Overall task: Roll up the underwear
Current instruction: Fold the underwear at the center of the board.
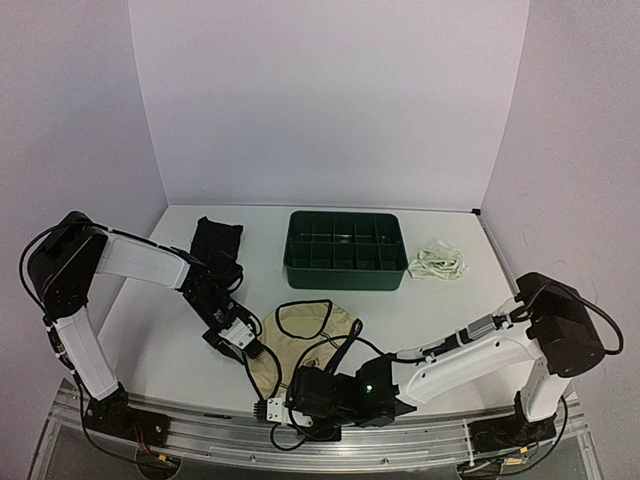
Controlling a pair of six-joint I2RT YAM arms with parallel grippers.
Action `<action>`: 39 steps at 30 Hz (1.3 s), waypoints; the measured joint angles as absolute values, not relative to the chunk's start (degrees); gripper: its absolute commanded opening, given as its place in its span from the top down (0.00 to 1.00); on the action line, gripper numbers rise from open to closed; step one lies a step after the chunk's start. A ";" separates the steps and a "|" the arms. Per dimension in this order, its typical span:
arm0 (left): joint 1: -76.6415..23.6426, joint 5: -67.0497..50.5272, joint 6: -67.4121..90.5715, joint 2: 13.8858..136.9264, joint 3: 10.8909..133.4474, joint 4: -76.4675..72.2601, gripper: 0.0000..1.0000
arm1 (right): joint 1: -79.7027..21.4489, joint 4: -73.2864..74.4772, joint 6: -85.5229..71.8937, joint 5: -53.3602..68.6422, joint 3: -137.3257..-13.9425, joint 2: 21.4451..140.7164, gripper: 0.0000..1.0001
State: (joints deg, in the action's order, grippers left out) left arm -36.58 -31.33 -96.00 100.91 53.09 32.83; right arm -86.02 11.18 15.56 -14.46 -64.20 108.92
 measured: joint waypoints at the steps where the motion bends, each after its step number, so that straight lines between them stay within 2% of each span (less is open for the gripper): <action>1: -36.58 -31.26 -95.90 101.24 53.54 32.95 0.54 | -86.04 11.14 15.62 -14.70 -64.18 108.92 0.71; 3: -36.58 -31.03 -95.64 101.84 54.36 32.98 0.54 | -86.08 11.24 15.91 -15.27 -64.20 108.95 0.76; 7: -36.58 -30.05 -95.53 102.50 55.58 33.07 0.54 | -86.06 11.67 16.22 -16.34 -64.20 109.93 0.95; 9: -36.57 -29.26 -95.56 102.52 55.96 33.31 0.54 | -86.04 11.90 16.03 -16.73 -64.20 110.47 1.00; 15: -36.32 -27.62 -96.21 102.52 56.62 34.87 0.55 | -85.91 12.23 16.26 -17.21 -63.70 109.99 1.00; 23: -36.32 -26.76 -95.99 102.62 56.69 34.69 0.69 | -83.76 13.07 14.05 -15.40 -62.57 104.15 1.00; 26: -36.32 -26.76 -95.05 103.51 57.56 34.04 0.78 | -82.59 13.02 12.83 -14.41 -62.57 102.41 1.00; 30: -36.32 -26.58 -94.34 104.06 57.95 32.87 0.95 | -81.34 12.98 11.21 -13.17 -62.40 101.33 1.00; 32: -36.32 -26.31 -94.10 104.15 57.95 32.20 1.00 | -80.73 13.01 10.24 -12.48 -61.78 100.50 1.00; 39: -36.32 -25.81 -89.37 104.61 58.95 31.27 1.00 | -78.36 13.19 6.97 -10.55 -58.97 95.05 1.00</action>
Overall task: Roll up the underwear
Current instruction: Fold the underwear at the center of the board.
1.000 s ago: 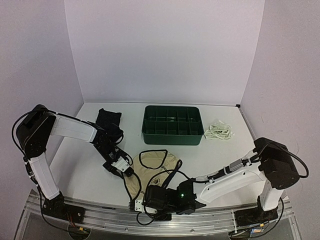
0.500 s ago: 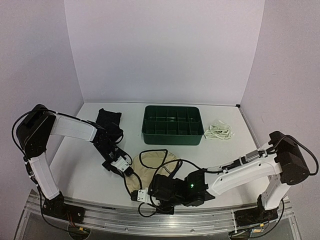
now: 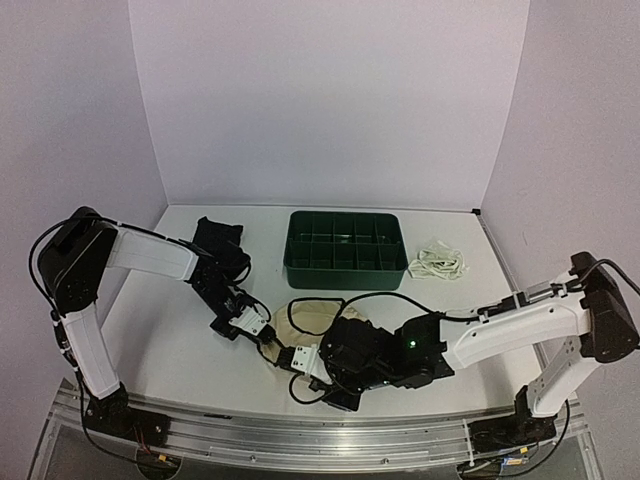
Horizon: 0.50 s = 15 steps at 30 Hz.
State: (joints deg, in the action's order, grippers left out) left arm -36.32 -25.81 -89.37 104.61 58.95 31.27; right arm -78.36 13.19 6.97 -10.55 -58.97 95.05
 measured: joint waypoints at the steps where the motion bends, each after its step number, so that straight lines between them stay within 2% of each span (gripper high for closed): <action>1: -36.32 -25.72 -88.45 104.77 59.46 31.48 1.00 | -78.03 13.18 6.54 -10.41 -58.76 94.26 1.00; 8: -36.32 -27.98 -83.47 103.73 61.83 34.98 1.00 | -77.06 13.14 3.42 -9.08 -57.94 90.53 1.00; 15: -37.41 -32.38 -79.26 96.08 60.14 42.18 1.00 | -77.11 13.16 -2.29 -3.83 -57.87 89.86 1.00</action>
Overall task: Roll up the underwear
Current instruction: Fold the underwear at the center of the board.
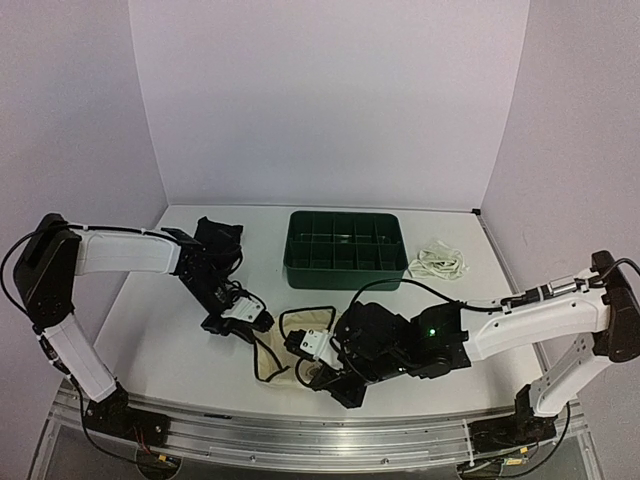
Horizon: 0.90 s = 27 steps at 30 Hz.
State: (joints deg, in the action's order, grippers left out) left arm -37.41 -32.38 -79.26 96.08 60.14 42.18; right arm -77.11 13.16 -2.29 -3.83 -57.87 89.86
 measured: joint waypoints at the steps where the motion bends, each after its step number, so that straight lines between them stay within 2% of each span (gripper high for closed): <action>1: -37.70 -32.90 -78.91 94.98 59.50 43.30 1.00 | -77.17 13.17 -3.05 -2.84 -57.87 89.84 1.00; 6: -38.59 -34.46 -77.52 89.72 55.15 48.93 1.00 | -77.62 13.18 -6.48 1.59 -57.85 89.32 1.00; 12: -38.48 -36.24 -73.28 87.79 55.51 54.20 1.00 | -74.99 12.92 -12.11 3.22 -54.98 83.77 1.00; 17: -37.93 -38.31 -67.95 95.20 60.99 57.03 1.00 | -67.25 12.90 -14.27 2.41 -52.77 82.50 1.00; 27: -32.35 -42.57 -60.51 106.87 67.22 57.08 1.00 | -58.06 12.31 -13.49 0.17 -52.66 89.50 1.00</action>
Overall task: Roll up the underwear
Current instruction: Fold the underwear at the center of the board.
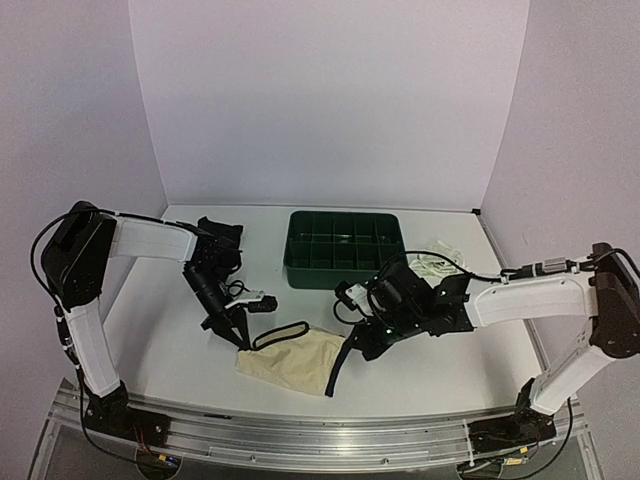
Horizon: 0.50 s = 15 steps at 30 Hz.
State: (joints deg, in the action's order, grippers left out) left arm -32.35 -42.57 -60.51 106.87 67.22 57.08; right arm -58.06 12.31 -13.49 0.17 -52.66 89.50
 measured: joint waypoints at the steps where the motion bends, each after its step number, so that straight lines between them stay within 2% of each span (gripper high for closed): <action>1: -31.70 -42.80 -59.93 107.49 67.43 57.00 1.00 | -57.37 12.05 -13.38 -0.03 -52.80 90.11 1.00; 15: -28.44 -43.84 -51.90 111.82 67.55 52.93 1.00 | -53.30 9.61 -9.93 -3.05 -58.12 98.62 1.00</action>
State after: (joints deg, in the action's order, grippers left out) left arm -28.44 -43.84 -51.90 111.82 67.55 52.93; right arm -53.30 9.61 -9.93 -3.05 -58.12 98.62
